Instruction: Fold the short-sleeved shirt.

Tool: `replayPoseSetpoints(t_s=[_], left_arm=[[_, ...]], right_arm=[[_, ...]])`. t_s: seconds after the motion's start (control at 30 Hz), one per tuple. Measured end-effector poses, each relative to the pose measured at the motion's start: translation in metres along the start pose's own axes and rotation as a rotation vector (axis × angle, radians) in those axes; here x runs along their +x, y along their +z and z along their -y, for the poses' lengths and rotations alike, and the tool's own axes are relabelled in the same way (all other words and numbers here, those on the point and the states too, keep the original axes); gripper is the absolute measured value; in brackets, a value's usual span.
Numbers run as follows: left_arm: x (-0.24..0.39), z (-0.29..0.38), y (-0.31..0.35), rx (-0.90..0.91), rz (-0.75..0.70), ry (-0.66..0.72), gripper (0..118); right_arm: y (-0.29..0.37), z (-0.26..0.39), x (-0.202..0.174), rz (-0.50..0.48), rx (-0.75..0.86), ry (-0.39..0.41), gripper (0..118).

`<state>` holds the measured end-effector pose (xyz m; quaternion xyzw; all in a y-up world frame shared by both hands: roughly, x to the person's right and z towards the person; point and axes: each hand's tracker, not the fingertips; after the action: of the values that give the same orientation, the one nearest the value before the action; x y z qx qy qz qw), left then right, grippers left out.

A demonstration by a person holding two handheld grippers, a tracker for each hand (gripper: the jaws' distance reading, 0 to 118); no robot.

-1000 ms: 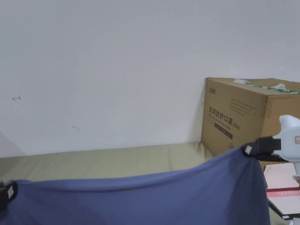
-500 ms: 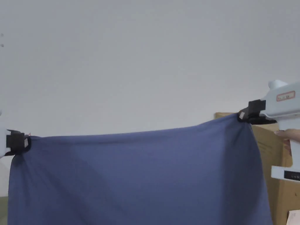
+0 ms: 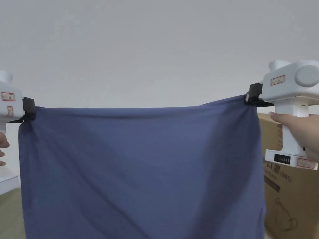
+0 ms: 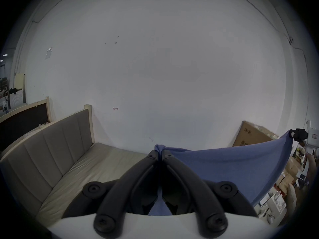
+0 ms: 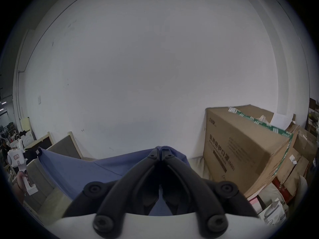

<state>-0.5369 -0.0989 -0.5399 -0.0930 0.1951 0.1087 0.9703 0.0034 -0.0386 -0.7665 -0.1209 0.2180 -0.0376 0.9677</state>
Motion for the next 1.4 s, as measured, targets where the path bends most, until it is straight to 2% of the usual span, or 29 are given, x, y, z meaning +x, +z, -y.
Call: replayPoseSetpoints(t_s=[0.1,0.17,0.2,0.3,0.43,0.5,0.6,0.77,0.97,1.13,1.27,1.4], left_arm=[[-0.007,0.042,-0.022,-0.084,-0.031,-0.016,1],[-0.014,0.085,-0.031,-0.154,-0.016,0.019,1],[-0.018,0.109,-0.032,-0.197,-0.011,0.029,1],[-0.032,0.188,-0.024,-0.303,-0.015,0.041,1],[-0.047,0.281,0.023,-0.392,0.017,0.013,1],[-0.054,0.320,0.055,-0.463,0.034,-0.012,1],[-0.063,0.363,0.112,-0.543,0.062,-0.056,1],[-0.084,0.407,0.204,-0.621,0.095,-0.080,1],[-0.098,0.427,0.293,-0.665,0.108,-0.059,1],[-0.099,0.439,0.330,-0.661,0.110,-0.116,1],[-0.104,0.447,0.339,-0.668,0.093,-0.064,1],[-0.104,0.453,0.338,-0.723,0.094,-0.097,1]], right_arm=[[-0.027,0.053,0.002,0.002,-0.070,0.007,0],[-0.042,0.101,0.007,0.025,-0.144,0.005,0],[-0.041,0.119,0.011,0.028,-0.184,-0.014,0],[-0.039,0.227,0.028,0.009,-0.322,-0.106,0],[0.000,0.340,0.057,0.018,-0.517,-0.188,0],[0.033,0.383,0.069,0.002,-0.598,-0.158,0],[0.105,0.433,0.079,-0.035,-0.678,-0.167,0],[0.219,0.480,0.098,-0.044,-0.745,-0.230,0],[0.312,0.503,0.106,-0.064,-0.770,-0.269,0],[0.343,0.519,0.094,-0.093,-0.794,-0.179,0],[0.346,0.529,0.088,-0.081,-0.807,-0.183,0],[0.345,0.532,0.085,-0.058,-0.816,-0.151,0]])
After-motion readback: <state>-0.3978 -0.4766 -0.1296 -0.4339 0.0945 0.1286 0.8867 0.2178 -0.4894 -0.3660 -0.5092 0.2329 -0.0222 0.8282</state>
